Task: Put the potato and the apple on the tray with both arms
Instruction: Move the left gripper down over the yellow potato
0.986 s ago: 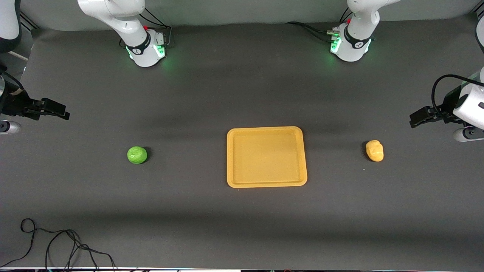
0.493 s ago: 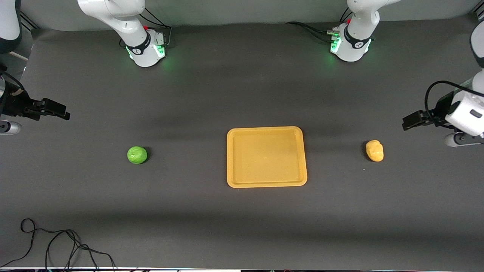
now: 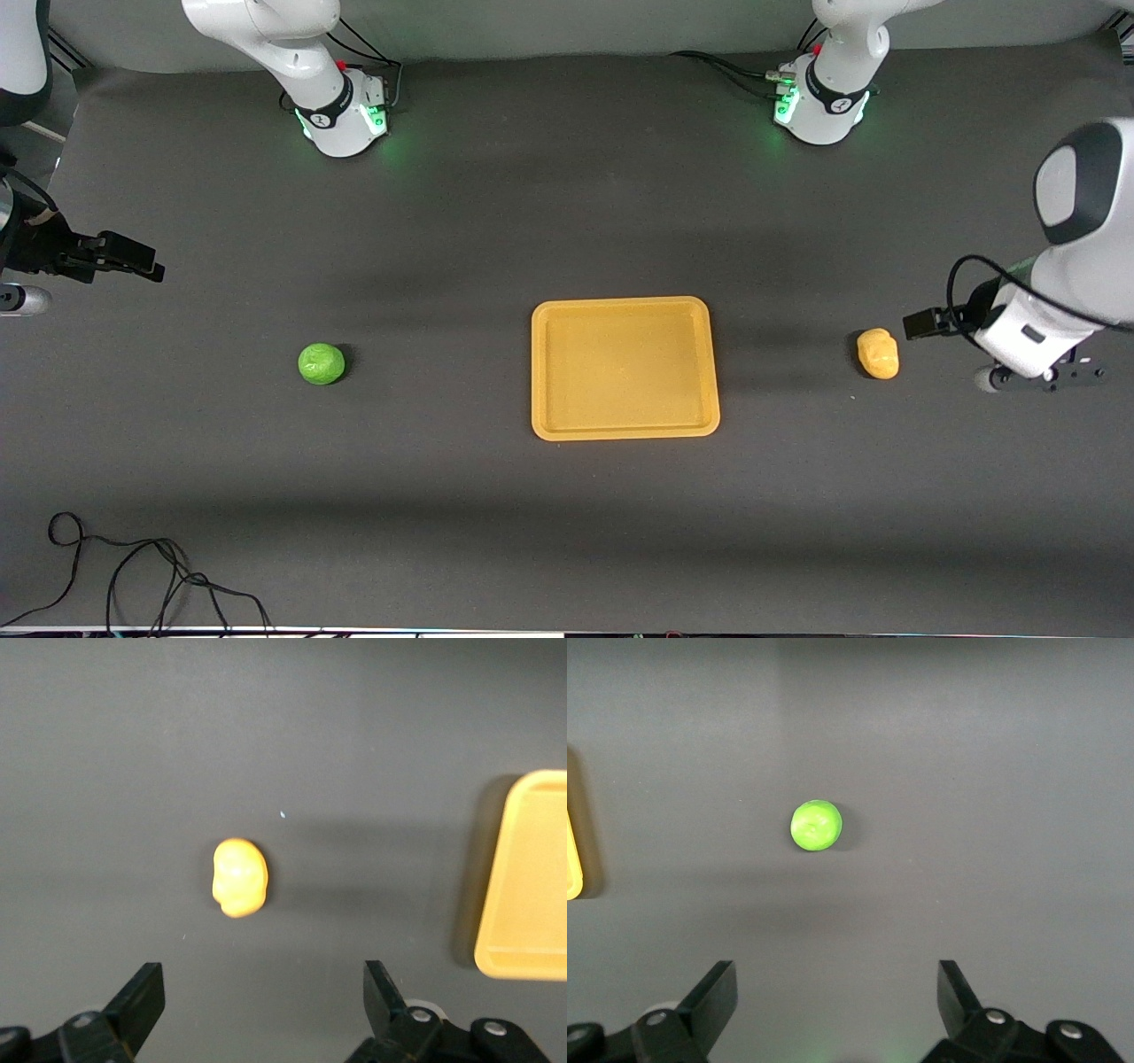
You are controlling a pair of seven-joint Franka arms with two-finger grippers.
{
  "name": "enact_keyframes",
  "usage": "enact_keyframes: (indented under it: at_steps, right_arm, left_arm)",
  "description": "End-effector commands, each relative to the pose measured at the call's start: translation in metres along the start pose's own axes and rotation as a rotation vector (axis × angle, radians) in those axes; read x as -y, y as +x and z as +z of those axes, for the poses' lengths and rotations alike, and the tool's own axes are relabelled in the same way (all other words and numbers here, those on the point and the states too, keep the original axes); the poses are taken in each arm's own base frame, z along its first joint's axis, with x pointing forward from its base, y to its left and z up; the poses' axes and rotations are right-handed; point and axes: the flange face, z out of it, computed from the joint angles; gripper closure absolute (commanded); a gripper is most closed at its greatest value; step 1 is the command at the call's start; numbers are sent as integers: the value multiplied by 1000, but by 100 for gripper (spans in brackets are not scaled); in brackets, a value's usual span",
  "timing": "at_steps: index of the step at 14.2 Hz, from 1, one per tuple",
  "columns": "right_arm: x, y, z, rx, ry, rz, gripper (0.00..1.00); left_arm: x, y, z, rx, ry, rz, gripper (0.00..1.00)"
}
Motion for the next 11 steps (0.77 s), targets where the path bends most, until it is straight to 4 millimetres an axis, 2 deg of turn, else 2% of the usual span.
enact_keyframes:
  at_steps: [1, 3, 4, 6, 9, 11]
  right_arm:
    - [0, 2, -3, -12, -9, -16, 0]
    - [0, 2, -3, -14, -7, -16, 0]
    - [0, 2, -3, -15, -7, -16, 0]
    - [-1, 2, 0, -11, -7, -16, 0]
    - [-1, 2, 0, -11, -7, -16, 0]
    - [-1, 2, 0, -11, -7, -14, 0]
  left_arm:
    - [7, 23, 48, 3, 30, 11, 0]
    - [10, 29, 85, -8, 26, 3, 0]
    - [17, 27, 103, -17, 25, -6, 0]
    - [14, 17, 140, -36, 14, 3, 0]
    - [24, 11, 183, -35, 4, -9, 1]
    - [26, 5, 198, -9, 5, -12, 1]
